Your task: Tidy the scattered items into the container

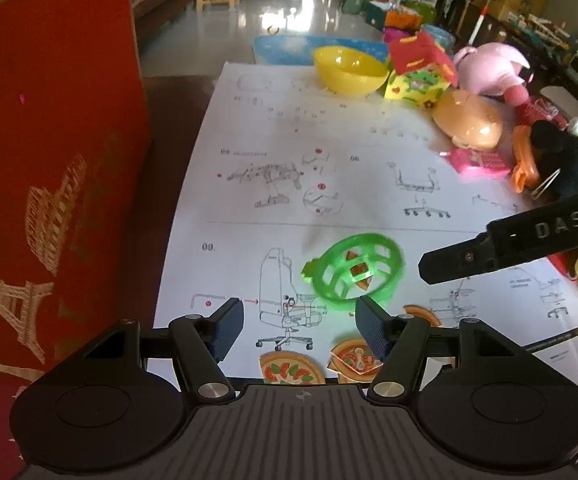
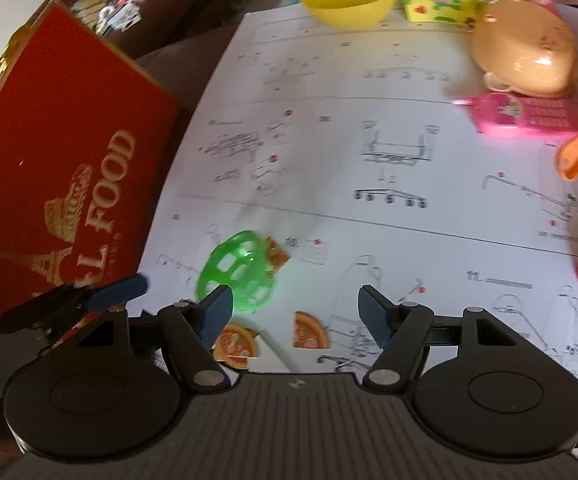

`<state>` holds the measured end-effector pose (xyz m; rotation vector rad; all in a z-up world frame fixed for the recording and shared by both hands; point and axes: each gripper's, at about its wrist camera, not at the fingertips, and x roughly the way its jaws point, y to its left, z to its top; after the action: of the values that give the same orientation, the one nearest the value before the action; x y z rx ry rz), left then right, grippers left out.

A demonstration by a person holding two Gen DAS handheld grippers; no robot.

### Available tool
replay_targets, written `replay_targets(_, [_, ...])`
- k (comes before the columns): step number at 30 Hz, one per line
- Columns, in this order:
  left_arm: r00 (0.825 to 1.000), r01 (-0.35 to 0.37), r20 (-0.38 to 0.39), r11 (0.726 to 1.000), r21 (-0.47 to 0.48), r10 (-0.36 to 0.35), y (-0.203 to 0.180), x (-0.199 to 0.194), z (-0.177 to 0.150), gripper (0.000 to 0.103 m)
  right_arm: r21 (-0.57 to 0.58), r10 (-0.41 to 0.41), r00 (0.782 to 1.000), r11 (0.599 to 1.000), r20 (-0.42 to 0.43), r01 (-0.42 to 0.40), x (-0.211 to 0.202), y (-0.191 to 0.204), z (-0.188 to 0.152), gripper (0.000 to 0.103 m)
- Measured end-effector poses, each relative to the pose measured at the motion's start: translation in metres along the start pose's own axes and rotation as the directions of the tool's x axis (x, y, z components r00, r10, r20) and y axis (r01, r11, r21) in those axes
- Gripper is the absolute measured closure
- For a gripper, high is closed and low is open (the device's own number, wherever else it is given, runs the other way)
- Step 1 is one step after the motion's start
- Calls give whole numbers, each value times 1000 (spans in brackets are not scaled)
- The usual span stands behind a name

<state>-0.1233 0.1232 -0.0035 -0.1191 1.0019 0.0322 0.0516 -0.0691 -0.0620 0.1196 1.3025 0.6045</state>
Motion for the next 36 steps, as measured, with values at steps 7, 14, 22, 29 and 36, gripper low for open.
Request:
replay_targets(7, [999,50,12,996,-76,-49,11,-15,9,28,47,-11,1000,999,0,11,-2,-15,-4,29])
replay_targets(14, [997,73,-19,968,-238,-80,29,0,24,30,103,15,999,995,-29,-12,1,-24,-7,26])
replay_targets(22, [997,56,-45,975,-217,-67,14,19,41,33,123,11,1000,992,-7,-10,-2,-28,-7,26])
replay_targets(29, [994,93,-30,969,-228,-102,9,24,64,33,133,-2,1000,991,6,1,-2,-35,-6,26])
replay_targets(36, [992,76,-96,993,-93,-85,-14,37,49,41,125,-11,1000,992,13,9,-3,-36,-8,27])
